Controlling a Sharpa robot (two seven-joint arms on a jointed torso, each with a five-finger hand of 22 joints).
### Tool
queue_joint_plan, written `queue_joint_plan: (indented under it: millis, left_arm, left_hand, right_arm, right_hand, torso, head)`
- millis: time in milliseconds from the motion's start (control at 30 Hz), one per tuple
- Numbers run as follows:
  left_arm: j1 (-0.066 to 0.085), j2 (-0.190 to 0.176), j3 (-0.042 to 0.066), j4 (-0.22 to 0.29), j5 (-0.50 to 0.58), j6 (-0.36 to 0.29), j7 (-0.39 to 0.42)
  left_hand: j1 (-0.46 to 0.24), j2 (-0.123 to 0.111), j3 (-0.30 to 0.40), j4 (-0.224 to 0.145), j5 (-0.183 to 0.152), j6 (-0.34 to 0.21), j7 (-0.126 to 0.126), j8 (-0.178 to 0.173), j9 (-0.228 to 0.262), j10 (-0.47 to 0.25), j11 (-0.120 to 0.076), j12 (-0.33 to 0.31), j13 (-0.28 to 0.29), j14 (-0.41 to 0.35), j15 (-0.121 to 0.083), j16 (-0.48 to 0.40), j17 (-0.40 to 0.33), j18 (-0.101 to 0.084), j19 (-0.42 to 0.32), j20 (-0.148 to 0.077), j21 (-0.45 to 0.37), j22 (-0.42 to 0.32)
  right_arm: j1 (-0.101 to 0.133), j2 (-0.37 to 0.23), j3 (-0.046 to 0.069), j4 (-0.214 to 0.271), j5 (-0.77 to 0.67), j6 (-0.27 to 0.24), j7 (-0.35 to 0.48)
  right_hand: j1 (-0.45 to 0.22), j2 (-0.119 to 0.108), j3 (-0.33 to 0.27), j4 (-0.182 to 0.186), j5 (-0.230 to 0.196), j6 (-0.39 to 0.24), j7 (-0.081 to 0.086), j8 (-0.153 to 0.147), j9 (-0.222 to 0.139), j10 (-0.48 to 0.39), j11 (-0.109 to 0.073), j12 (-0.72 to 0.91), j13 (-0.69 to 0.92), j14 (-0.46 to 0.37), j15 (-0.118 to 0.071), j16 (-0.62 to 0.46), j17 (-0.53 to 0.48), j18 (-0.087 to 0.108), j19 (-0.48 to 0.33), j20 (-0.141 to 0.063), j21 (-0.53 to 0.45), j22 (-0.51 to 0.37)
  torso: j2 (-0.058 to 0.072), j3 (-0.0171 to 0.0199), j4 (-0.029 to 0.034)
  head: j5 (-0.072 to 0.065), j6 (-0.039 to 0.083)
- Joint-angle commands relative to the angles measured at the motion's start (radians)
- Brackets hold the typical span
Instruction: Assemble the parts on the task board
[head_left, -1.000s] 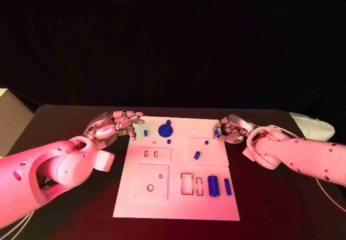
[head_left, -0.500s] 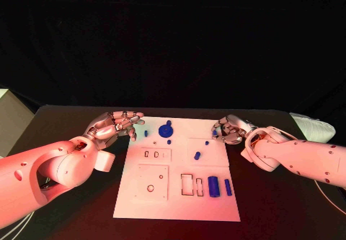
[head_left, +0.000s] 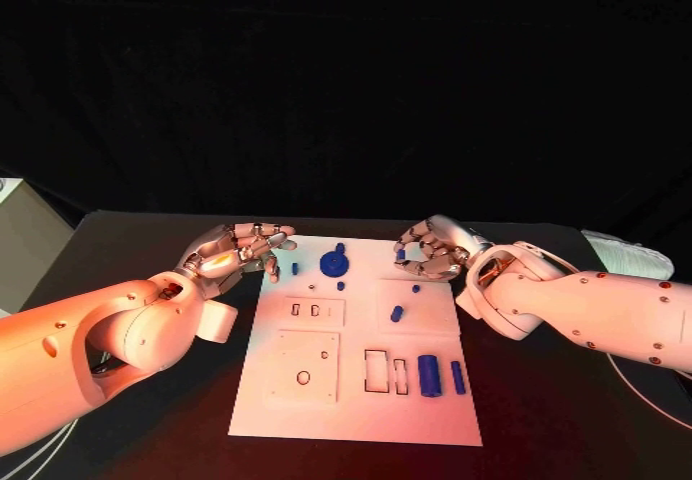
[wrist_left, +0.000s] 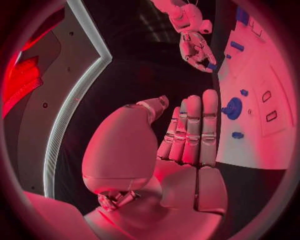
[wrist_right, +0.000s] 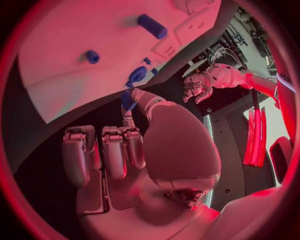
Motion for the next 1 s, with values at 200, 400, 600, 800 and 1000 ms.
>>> queue_joint_plan:
  millis: [200, 400, 600, 800, 1000]
  left_arm:
    - [0.000, 0.015, 0.000, -0.001, -0.002, 0.016, -0.011]
    - [0.000, 0.020, 0.000, -0.001, -0.002, 0.015, -0.015]
    - [0.000, 0.019, 0.000, -0.001, -0.002, 0.014, -0.018]
    - [0.001, 0.018, 0.000, 0.000, -0.003, 0.014, -0.019]
    - [0.001, 0.016, -0.001, 0.002, -0.003, 0.014, -0.020]
  left_hand:
    - [0.002, 0.010, 0.001, -0.006, 0.004, -0.006, 0.003, 0.004, 0.002, -0.008, 0.000, 0.006, 0.001, -0.001, -0.004, 0.006, 0.000, 0.016, -0.010, 0.000, 0.004, 0.001]
    - [0.001, 0.010, 0.001, -0.005, 0.004, -0.006, 0.004, 0.005, 0.002, -0.009, 0.000, 0.007, 0.001, -0.001, -0.004, 0.006, 0.000, 0.016, -0.010, 0.000, 0.005, 0.001]
    - [-0.001, 0.011, 0.002, -0.005, 0.004, -0.006, 0.004, 0.006, 0.002, -0.006, 0.000, 0.013, 0.004, -0.001, -0.004, 0.007, 0.000, 0.016, -0.011, 0.001, 0.006, 0.001]
    - [-0.001, 0.011, 0.002, -0.006, 0.004, -0.006, 0.004, 0.007, 0.003, -0.005, 0.000, 0.017, 0.005, -0.001, -0.004, 0.007, 0.000, 0.016, -0.011, 0.001, 0.006, 0.001]
    - [-0.001, 0.011, 0.002, -0.006, 0.004, -0.006, 0.004, 0.007, 0.003, -0.005, 0.000, 0.017, 0.005, -0.001, -0.004, 0.007, 0.000, 0.016, -0.011, 0.001, 0.006, 0.001]
  right_arm:
    - [-0.003, 0.126, -0.001, 0.025, -0.058, 0.031, -0.144]
    - [-0.020, 0.206, -0.005, 0.016, -0.115, 0.048, -0.228]
    - [-0.036, 0.247, -0.008, 0.018, -0.190, 0.062, -0.286]
    - [-0.061, 0.269, -0.009, 0.020, -0.262, 0.073, -0.331]
    - [-0.078, 0.278, -0.009, 0.021, -0.306, 0.068, -0.351]
  right_hand:
    - [-0.003, 0.008, 0.004, 0.003, 0.002, -0.005, 0.000, 0.009, 0.009, 0.051, -0.005, -0.001, 0.215, 0.102, -0.005, -0.001, 0.254, -0.011, 0.084, -0.008, 0.001, 0.227]
    - [-0.006, 0.006, 0.004, 0.004, 0.004, -0.011, 0.002, 0.010, 0.010, 0.048, -0.004, -0.003, 0.213, 0.102, -0.004, -0.001, 0.253, -0.011, 0.085, -0.008, 0.002, 0.228]
    - [-0.010, 0.002, 0.002, 0.004, 0.003, -0.017, 0.003, 0.011, 0.010, 0.048, -0.003, -0.003, 0.213, 0.101, -0.004, -0.002, 0.252, -0.011, 0.084, -0.008, 0.001, 0.227]
    - [-0.012, 0.000, 0.001, 0.004, 0.004, -0.019, 0.003, 0.012, 0.011, 0.048, -0.002, -0.004, 0.212, 0.101, -0.003, -0.003, 0.251, -0.012, 0.087, -0.008, 0.006, 0.231]
    - [-0.013, -0.002, 0.000, 0.004, 0.004, -0.020, 0.004, 0.013, 0.011, 0.048, -0.002, -0.004, 0.212, 0.101, -0.003, -0.003, 0.251, -0.012, 0.087, -0.008, 0.007, 0.232]
  torso:
    - [-0.004, -0.0022, 0.0004]
    - [-0.003, -0.0018, -0.0011]
    - [-0.001, 0.0002, -0.0039]
    - [-0.002, -0.0007, 0.0002]
    - [-0.001, 0.0009, -0.0027]
  head:
    - [0.013, 0.000]
    - [0.024, -0.004]
    - [0.027, -0.007]
    - [0.027, -0.018]
    - [0.032, -0.024]
